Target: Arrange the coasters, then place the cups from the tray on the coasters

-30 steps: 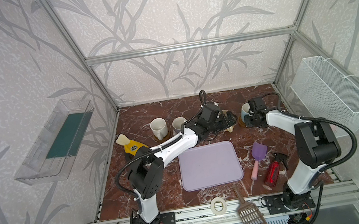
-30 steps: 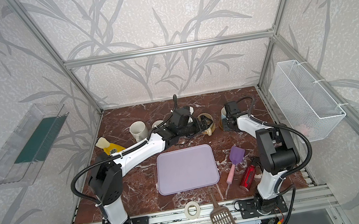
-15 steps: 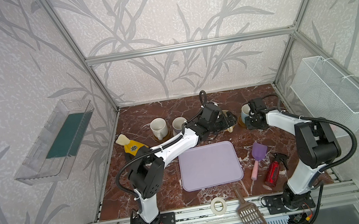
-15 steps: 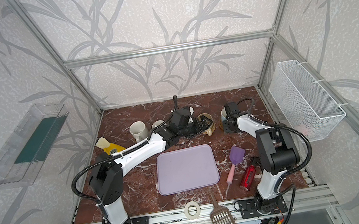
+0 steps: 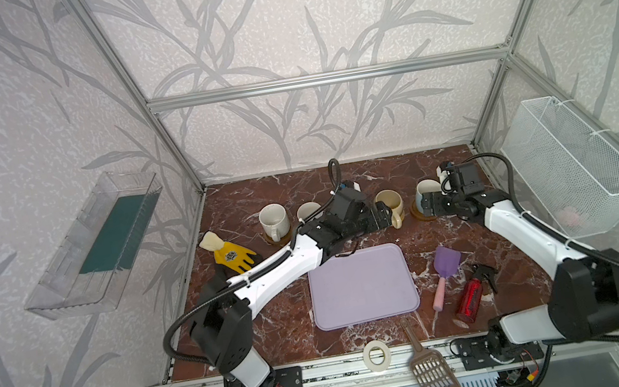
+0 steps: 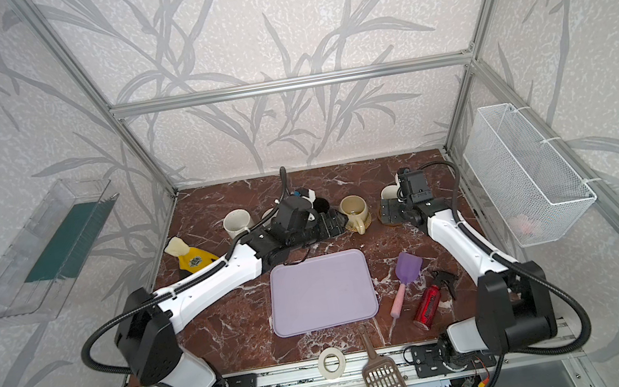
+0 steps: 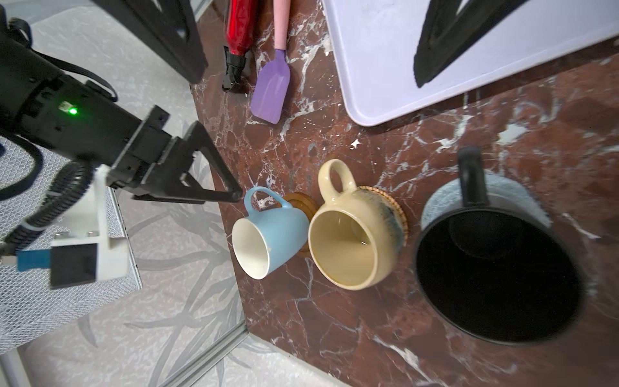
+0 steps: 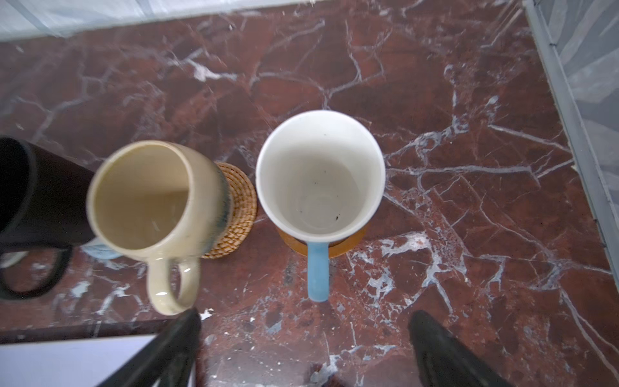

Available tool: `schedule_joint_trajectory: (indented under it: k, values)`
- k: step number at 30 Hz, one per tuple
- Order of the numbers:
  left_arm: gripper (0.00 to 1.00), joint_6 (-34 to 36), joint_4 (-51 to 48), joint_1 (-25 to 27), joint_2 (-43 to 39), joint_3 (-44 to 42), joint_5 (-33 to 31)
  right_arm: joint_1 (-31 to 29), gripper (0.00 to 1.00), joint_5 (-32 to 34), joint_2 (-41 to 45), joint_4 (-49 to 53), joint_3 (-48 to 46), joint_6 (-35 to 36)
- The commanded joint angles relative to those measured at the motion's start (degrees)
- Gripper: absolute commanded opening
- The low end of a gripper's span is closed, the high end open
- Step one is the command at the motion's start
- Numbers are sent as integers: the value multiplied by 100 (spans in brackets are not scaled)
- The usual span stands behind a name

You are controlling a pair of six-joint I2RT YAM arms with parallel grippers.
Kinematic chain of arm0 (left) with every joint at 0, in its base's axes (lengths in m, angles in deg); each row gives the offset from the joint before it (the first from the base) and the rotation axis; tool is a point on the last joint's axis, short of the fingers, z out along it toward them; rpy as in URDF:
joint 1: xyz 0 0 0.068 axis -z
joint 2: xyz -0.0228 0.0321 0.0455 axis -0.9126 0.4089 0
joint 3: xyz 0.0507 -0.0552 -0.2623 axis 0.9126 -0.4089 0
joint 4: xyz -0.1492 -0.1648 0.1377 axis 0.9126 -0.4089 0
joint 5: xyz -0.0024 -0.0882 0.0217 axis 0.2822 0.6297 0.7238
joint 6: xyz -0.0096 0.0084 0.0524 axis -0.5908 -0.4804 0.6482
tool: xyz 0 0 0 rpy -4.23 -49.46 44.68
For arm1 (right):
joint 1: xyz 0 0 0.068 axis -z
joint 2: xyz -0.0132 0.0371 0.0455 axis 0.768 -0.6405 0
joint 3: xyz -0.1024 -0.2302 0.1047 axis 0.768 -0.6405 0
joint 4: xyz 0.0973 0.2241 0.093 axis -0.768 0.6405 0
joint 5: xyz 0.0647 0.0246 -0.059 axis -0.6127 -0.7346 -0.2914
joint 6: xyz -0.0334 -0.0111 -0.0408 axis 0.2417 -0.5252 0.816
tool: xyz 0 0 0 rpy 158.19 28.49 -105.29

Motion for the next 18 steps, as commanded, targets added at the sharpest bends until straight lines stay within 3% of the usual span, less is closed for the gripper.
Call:
schedule_joint_trajectory:
  k: [1, 6, 10, 14, 18]
  values:
    - [99, 418, -158, -237, -491, -470, -448, -18, 99, -195, 532, -50, -329, -101]
    - [99, 817, -180, -502, -1214, -1153, -781, -18, 99, 54, 1184, -587, -1009, 45]
    - [99, 1169, -291, -737, -1793, -1662, -1166, -18, 99, 85, 1209, -633, -1260, 299]
    - [99, 1586, -348, -1078, -2450, -2214, -1546, -23, 100, 756, 1228, -623, -1460, 277]
    - [99, 1949, -393, -1376, -3029, -2725, -1945, -16, 98, 743, 1458, -1043, -1844, 503]
